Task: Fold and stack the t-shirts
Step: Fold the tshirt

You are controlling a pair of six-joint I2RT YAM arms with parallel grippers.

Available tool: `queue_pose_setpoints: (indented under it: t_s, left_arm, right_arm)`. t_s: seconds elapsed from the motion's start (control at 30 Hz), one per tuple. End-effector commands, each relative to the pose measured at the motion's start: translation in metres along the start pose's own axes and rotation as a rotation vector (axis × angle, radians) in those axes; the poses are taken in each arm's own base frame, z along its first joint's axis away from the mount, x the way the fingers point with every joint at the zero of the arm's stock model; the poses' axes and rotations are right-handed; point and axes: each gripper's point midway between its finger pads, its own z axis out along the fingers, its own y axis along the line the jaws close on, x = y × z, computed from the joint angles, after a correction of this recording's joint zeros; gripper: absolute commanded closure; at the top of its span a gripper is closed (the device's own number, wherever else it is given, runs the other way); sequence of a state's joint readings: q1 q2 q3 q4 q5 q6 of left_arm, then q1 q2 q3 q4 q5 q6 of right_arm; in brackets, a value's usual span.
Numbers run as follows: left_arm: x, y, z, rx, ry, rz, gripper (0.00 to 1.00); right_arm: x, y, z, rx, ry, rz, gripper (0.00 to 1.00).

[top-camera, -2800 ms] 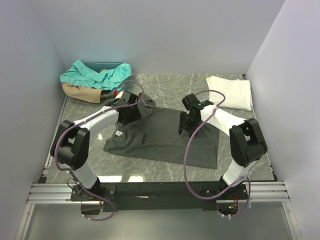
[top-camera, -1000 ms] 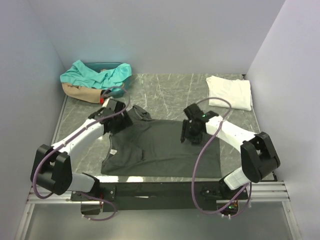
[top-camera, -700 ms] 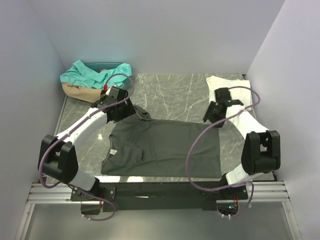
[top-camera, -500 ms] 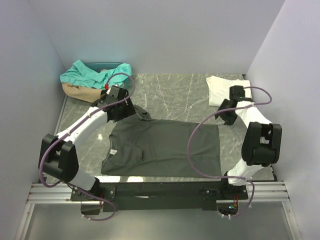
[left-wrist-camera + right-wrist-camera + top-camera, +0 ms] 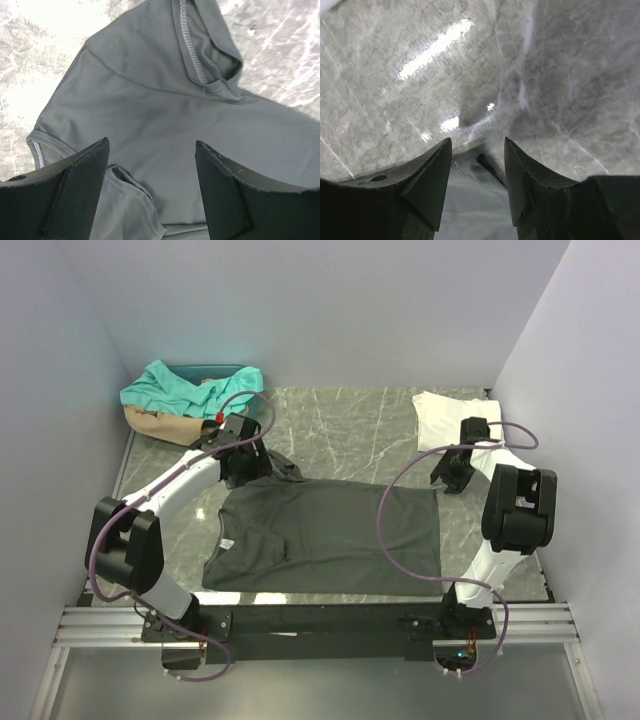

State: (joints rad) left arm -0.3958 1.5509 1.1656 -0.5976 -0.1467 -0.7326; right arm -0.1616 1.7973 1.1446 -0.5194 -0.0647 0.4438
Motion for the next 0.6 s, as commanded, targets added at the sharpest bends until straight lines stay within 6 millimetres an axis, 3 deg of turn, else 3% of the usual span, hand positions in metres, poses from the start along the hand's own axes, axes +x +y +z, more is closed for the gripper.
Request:
queue_pose_setpoints:
  t_s: [0.0,0.33,0.57]
  left_arm:
    - [-0.01,-0.006,-0.002,0.013,-0.007,0.017,0.25]
    - [-0.002,0.001,0.012,-0.007,0.027,0.013,0.24]
    - [-0.002,0.001,0.025,-0.009,0.048,0.032,0.25]
  right_arm:
    - [-0.017,0.014,-0.002,-0.051,-0.038,-0.009,0.47]
    - [0.01,0.008,0.001,-0.061,0.015,-0.002,0.53]
    - [0.01,-0.001,0.001,-0.016,0.015,-0.016,0.65]
